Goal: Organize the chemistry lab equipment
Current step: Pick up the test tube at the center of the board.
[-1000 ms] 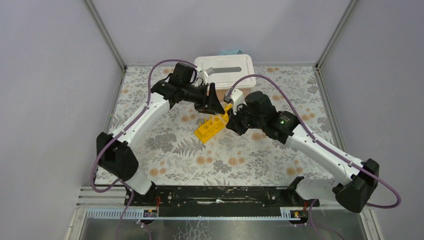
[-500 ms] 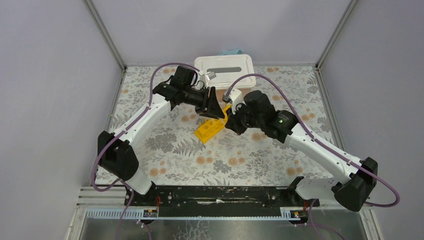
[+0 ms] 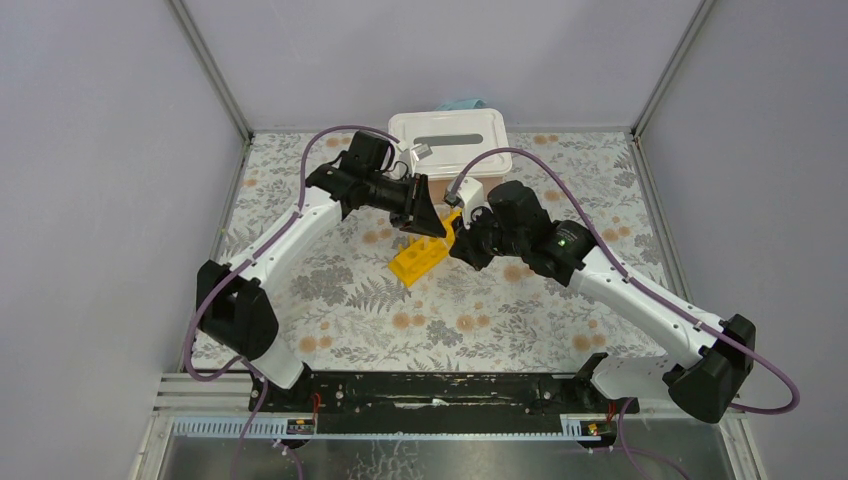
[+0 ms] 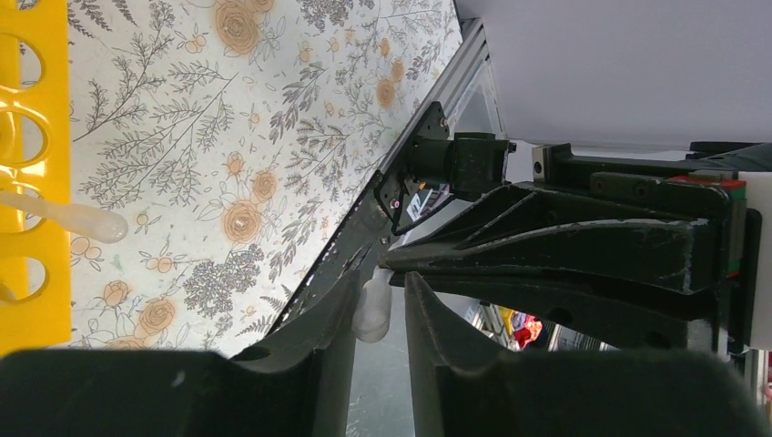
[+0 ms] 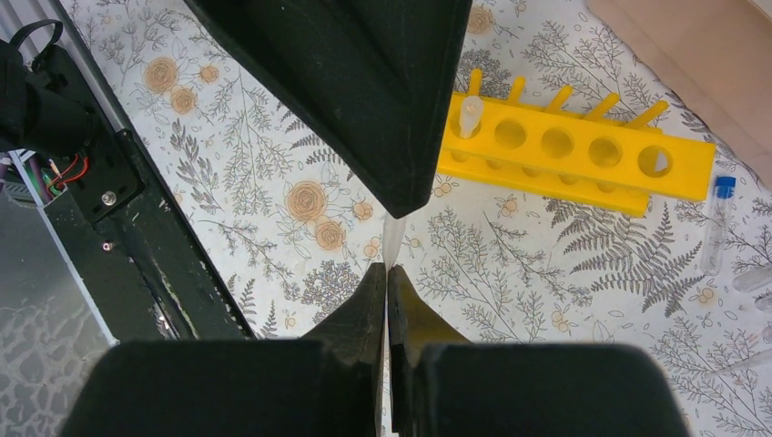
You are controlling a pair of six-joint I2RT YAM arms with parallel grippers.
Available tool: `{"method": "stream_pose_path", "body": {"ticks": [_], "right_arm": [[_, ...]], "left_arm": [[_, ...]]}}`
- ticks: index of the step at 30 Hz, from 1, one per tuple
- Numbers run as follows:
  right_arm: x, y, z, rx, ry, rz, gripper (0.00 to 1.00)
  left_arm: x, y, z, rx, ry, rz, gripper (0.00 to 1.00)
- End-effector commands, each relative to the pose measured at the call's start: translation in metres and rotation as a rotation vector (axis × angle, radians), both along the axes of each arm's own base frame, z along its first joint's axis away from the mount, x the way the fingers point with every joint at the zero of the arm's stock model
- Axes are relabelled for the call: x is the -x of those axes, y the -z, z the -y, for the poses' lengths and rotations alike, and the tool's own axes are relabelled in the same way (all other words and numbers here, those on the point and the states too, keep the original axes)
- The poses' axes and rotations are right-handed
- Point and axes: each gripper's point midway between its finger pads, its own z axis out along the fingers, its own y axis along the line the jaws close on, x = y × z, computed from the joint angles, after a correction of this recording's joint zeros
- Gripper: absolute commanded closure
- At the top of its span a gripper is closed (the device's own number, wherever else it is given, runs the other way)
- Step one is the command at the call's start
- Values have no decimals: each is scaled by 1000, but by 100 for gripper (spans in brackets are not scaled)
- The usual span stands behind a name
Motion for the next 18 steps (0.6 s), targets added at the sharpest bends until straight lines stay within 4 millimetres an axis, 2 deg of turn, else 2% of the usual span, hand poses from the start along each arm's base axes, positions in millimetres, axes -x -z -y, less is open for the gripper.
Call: {"method": "stream_pose_path", "body": {"ticks": [1,13,18], "right_arm": [[3,-21,-9,-34,-43,33,97],[2,-24,-8,-36,-37,44,96],[1,-22,-8,-31,-33,44,87]], "left_arm": [[-3,-2,1,35,24,22,70],[-9,-3,-5,31,1,38,76],[-13,-4,-7,20,-16,60,77]]}}
